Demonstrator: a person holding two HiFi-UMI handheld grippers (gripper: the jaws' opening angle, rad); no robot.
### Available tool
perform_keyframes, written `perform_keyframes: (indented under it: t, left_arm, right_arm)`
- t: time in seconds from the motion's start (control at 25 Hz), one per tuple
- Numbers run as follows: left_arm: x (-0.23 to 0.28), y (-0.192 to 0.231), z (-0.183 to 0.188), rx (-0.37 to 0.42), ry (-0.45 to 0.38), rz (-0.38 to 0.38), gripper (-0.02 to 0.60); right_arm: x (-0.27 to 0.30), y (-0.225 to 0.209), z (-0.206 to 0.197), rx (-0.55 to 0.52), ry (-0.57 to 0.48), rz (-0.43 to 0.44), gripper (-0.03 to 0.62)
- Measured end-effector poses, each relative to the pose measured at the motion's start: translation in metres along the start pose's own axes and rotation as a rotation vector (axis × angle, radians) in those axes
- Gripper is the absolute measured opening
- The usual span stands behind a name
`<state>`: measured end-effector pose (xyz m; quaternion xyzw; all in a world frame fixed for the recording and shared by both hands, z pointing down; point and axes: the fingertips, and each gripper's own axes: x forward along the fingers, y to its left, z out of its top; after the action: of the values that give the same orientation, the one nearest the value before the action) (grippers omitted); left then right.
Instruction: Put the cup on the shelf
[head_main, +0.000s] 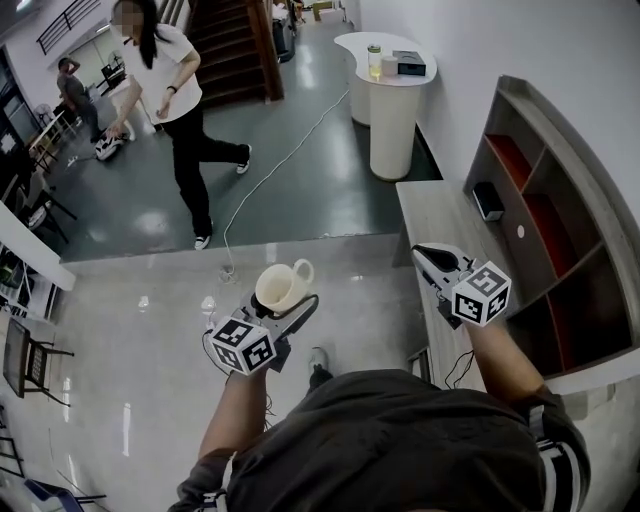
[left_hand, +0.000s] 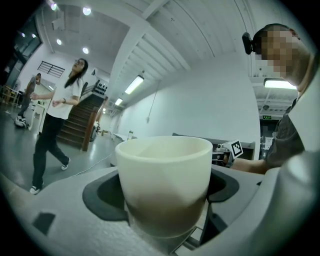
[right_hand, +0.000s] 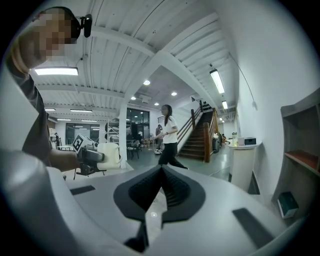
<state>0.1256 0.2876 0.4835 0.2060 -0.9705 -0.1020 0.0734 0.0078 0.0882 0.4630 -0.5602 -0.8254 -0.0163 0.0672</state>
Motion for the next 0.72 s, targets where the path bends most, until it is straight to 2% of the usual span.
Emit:
perform_keyframes:
  t: [0.2, 0.44, 0.6, 0.72]
  left_arm:
    - [0.049, 0.096, 0.017, 0.008, 0.006, -0.041, 0.428]
    - [0.115, 0.209, 0.071, 0.035, 0.036, -0.114, 0.428]
    - [0.151, 0.27, 0.099, 0.057, 0.045, -0.141, 0.428]
    - [0.176, 0.3, 0.108, 0.062, 0.053, -0.147, 0.428]
  right_arm:
    - [0.087, -0.042, 0.008, 0.004, -0.006, -0.023, -0.009]
    - [0.2, -0.093, 0.05, 0.011, -0.039, -0.045, -0.009]
    - [0.261, -0.125, 0.068, 0.009, -0.055, -0.055, -0.009]
    - [0.289, -0.15, 0.07, 0.011, -0.052, -0.054, -0.009]
